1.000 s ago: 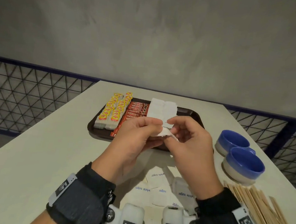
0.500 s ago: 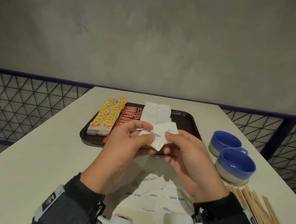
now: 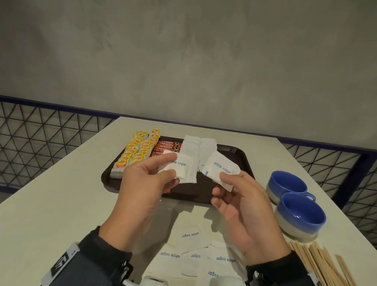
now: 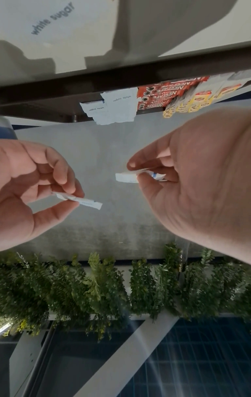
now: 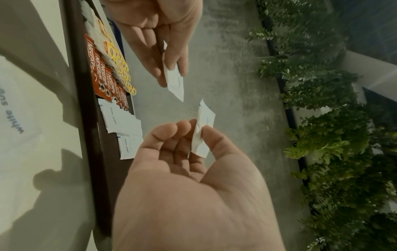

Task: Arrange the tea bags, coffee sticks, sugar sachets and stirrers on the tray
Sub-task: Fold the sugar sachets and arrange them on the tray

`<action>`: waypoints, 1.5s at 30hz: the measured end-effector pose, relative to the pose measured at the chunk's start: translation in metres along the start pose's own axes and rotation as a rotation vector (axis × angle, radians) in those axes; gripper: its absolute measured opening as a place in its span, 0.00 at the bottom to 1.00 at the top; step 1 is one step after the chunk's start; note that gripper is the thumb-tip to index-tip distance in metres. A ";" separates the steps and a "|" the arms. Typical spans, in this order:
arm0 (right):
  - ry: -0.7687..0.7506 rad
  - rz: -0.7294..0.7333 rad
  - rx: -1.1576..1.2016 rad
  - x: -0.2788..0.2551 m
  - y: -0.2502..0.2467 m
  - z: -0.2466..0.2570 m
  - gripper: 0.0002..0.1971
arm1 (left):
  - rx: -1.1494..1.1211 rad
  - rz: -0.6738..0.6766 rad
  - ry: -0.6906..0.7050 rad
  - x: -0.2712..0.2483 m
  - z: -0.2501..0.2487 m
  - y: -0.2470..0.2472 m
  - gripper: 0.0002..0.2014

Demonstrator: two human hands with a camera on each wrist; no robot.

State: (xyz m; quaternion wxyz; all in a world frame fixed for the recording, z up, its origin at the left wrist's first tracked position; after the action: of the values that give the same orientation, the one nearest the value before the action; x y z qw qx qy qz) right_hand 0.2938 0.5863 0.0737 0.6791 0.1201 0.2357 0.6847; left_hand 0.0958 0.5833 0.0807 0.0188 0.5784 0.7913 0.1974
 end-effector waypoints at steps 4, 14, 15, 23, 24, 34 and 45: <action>0.019 0.073 -0.020 -0.001 0.006 -0.004 0.04 | 0.011 0.048 0.039 -0.004 -0.002 0.007 0.20; -0.079 0.042 -0.176 0.002 0.006 -0.007 0.09 | 0.058 0.251 0.068 -0.015 -0.003 0.030 0.26; -0.076 0.046 -0.173 0.002 0.006 -0.007 0.09 | 0.059 0.269 0.055 -0.016 -0.002 0.031 0.27; -0.102 0.057 -0.205 0.002 0.006 -0.009 0.09 | 0.056 0.334 0.001 -0.022 0.000 0.037 0.30; -0.111 0.045 -0.210 0.003 0.005 -0.008 0.09 | 0.046 0.311 0.000 -0.022 -0.001 0.036 0.29; -0.086 0.080 -0.172 0.005 0.006 -0.010 0.10 | 0.067 0.178 -0.041 -0.014 0.005 0.027 0.20; -0.089 0.094 -0.189 0.007 0.005 -0.014 0.05 | 0.054 0.256 0.009 -0.016 0.005 0.033 0.09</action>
State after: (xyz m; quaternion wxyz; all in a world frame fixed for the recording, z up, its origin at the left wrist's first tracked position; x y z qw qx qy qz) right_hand 0.2823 0.5917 0.0631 0.6644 0.0969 0.1340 0.7289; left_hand 0.1326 0.5780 0.0840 -0.0256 0.6741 0.7160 0.1795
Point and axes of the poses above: each hand's wrist, its own x-axis towards the middle knuckle, its own y-axis out of the palm, z = x × y, the point moved 8 cm from there along x, towards the middle knuckle, and after that the axes turned 4 degrees about y, right-handed, at the moved point
